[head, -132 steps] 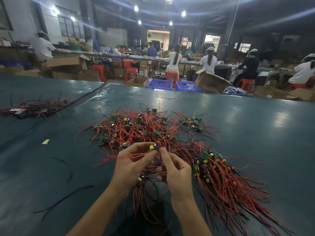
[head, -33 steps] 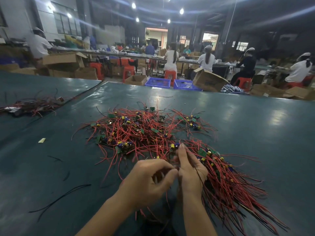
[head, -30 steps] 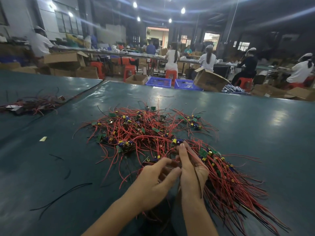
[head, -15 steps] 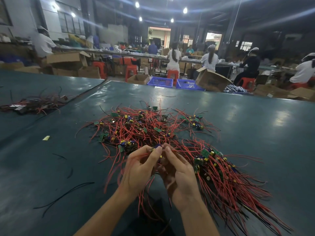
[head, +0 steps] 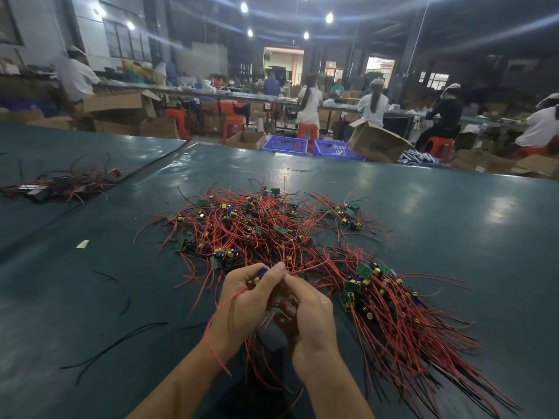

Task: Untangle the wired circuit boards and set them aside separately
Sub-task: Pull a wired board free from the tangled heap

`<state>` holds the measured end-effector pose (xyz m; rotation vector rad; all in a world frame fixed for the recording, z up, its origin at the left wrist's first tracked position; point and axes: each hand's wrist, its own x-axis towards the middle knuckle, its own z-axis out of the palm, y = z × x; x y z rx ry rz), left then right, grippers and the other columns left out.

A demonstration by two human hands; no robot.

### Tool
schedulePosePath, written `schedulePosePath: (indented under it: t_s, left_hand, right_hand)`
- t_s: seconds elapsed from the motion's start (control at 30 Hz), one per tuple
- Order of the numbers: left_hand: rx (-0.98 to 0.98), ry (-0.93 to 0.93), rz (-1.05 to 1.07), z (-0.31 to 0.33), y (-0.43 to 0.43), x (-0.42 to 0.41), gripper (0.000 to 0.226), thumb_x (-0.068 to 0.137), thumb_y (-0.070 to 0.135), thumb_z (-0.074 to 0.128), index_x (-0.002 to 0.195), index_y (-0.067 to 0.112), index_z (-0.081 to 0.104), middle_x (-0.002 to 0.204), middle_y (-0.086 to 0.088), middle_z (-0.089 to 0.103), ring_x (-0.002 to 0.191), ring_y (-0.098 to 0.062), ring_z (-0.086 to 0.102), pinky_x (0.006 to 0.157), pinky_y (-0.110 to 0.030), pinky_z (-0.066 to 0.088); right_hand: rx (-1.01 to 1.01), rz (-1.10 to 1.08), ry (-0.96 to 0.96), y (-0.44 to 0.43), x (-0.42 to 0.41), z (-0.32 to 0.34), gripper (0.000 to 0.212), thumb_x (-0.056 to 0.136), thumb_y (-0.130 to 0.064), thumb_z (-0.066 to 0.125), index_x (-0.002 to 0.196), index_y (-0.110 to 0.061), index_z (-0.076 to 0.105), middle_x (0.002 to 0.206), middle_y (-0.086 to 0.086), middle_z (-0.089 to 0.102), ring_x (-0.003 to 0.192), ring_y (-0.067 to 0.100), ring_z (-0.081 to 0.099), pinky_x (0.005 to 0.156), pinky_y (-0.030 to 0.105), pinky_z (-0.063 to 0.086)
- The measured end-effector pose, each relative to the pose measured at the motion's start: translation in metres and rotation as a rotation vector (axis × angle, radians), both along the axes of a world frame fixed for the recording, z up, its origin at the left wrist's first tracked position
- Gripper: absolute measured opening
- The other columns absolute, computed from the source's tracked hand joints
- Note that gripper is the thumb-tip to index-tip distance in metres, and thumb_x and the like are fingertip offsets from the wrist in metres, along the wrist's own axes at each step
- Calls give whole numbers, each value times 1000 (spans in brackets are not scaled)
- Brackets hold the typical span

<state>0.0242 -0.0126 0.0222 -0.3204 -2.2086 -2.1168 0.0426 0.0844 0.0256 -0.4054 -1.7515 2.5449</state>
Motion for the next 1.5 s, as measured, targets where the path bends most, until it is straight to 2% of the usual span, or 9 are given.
schedulePosePath:
  t_s: [0.33, 0.43, 0.53, 0.67, 0.8, 1.03, 1.17, 1.27, 1.5]
  left_hand:
    - [-36, -102, 42, 9, 8, 8, 41, 93, 25, 57, 53, 19, 53, 45, 8, 49, 52, -17, 44, 57, -30, 35]
    - [-47, -114, 22, 9, 9, 9, 42, 93, 25, 58, 52, 16, 52, 47, 5, 48, 51, -17, 43, 56, -30, 34]
    - [20, -1, 10, 14, 6, 8, 39, 91, 8, 60, 53, 9, 50, 45, 1, 46, 41, -11, 41, 45, -22, 34]
    - [79, 62, 3, 17, 2, 5, 38, 89, -3, 59, 53, 6, 48, 46, -4, 43, 36, -10, 38, 40, -21, 32]
    - [110, 26, -23, 17, 2, 6, 39, 89, -4, 57, 52, 6, 47, 44, -2, 44, 35, -10, 38, 40, -21, 33]
    - [111, 15, -75, 20, -1, 8, 49, 88, -2, 58, 44, 18, 50, 44, 0, 46, 38, -11, 40, 43, -21, 36]
    - [131, -30, -86, 22, -3, 9, 49, 88, -1, 59, 43, 17, 53, 46, 0, 48, 39, -11, 42, 43, -19, 38]
    - [143, -60, -71, 23, -4, 9, 47, 88, 3, 60, 43, 17, 54, 46, -1, 48, 40, -12, 43, 45, -20, 38]
    - [277, -196, -39, 28, -10, 4, 31, 68, 39, 74, 59, 10, 71, 58, -8, 57, 47, -13, 51, 53, -25, 41]
  right_hand:
    - [-163, -25, -83, 30, -8, 4, 41, 91, -19, 66, 118, 12, 60, 60, -3, 59, 57, 10, 52, 49, 20, 44]
    - [-90, -80, -45, 38, -11, 5, 46, 94, -23, 63, 115, 18, 55, 56, -4, 54, 53, 10, 47, 47, 19, 41]
    - [-12, -186, 48, 39, -12, 3, 40, 96, -21, 61, 103, 19, 59, 54, -1, 53, 49, 14, 44, 46, 22, 39]
    - [-14, -283, 116, 34, -8, 4, 10, 90, -15, 69, 90, -12, 78, 74, -5, 74, 55, 6, 62, 43, 19, 46]
    - [-172, -327, 173, 31, -6, 8, 18, 91, -4, 64, 100, -16, 74, 83, 6, 77, 45, 6, 55, 40, 17, 43]
    - [-352, -264, 83, 38, -5, 12, 12, 96, -10, 56, 96, -9, 68, 77, 7, 75, 27, 4, 28, 32, 15, 27]
    - [-391, -233, 31, 40, -4, 11, 13, 97, -10, 53, 98, -11, 66, 74, 3, 75, 26, 2, 27, 30, 15, 28]
    - [-374, -281, 128, 39, -2, 10, 18, 96, -4, 53, 98, -13, 68, 79, 11, 76, 27, 4, 29, 33, 16, 31]
    - [-257, -403, 245, 37, -3, 11, 19, 95, -5, 59, 94, -16, 74, 85, 6, 77, 33, 6, 32, 36, 15, 29]
